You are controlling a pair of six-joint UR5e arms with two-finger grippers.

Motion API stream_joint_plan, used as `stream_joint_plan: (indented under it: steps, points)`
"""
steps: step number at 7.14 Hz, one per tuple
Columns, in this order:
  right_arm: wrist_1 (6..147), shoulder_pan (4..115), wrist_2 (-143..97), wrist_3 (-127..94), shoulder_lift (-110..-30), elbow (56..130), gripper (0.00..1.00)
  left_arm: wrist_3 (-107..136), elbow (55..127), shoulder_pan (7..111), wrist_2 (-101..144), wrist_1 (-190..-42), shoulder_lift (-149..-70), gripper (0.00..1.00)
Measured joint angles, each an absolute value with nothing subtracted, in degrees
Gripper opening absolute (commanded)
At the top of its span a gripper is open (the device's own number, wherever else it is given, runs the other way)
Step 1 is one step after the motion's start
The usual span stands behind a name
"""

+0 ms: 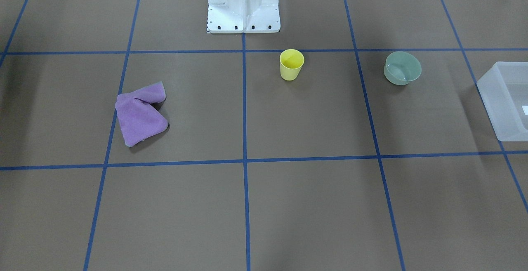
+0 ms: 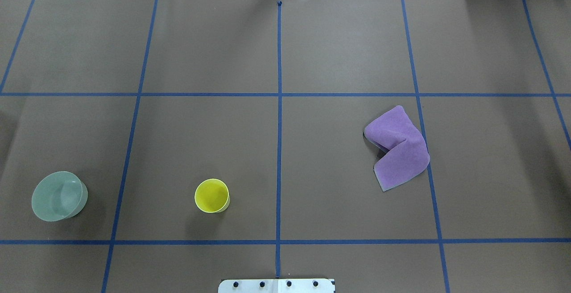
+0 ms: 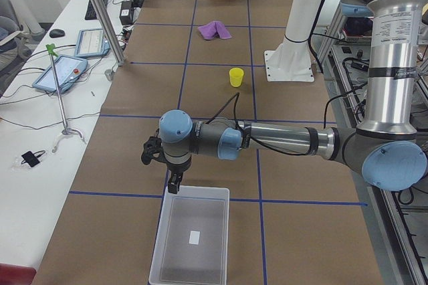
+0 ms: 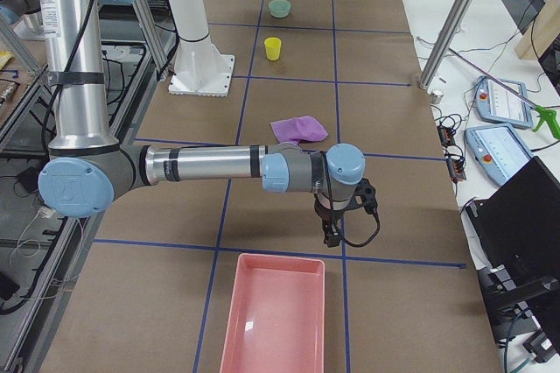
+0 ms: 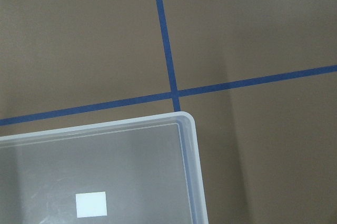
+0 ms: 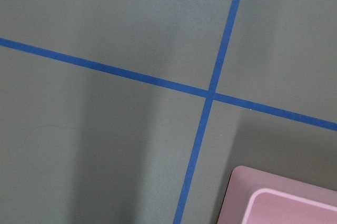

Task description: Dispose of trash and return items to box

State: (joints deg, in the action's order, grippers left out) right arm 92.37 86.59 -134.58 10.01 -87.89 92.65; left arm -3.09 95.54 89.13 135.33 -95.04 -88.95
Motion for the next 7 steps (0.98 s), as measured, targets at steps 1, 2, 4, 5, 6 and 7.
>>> stream_joint_plan:
  steps: [1, 2, 4, 5, 6, 7]
  points:
    - [92.4, 86.6, -134.6, 10.0, -88.2, 93.5, 1.00, -2.6, 95.7, 89.1, 135.5, -95.5, -88.9, 0.98]
    - [92.4, 86.6, -134.5, 10.0, -88.4, 94.1, 1.00, -1.3, 96.2, 88.9, 135.5, -95.7, -89.0, 0.98]
    - [92.4, 86.6, -135.1, 10.1, -88.6, 94.6, 1.00, 0.4, 97.7, 88.2, 135.6, -95.7, -88.9, 0.98]
    - [92.4, 86.6, -136.1, 10.1, -88.7, 94.8, 1.00, 1.9, 99.0, 86.7, 135.5, -95.7, -88.8, 0.98]
    - [92.3, 86.6, -136.8, 10.0, -88.7, 95.2, 1.00, 4.8, 100.9, 84.3, 135.4, -95.7, -88.1, 0.98]
    - [92.3, 86.5, -137.2, 10.0, -88.7, 95.9, 1.00, 7.1, 102.7, 82.1, 135.3, -95.8, -86.8, 0.98]
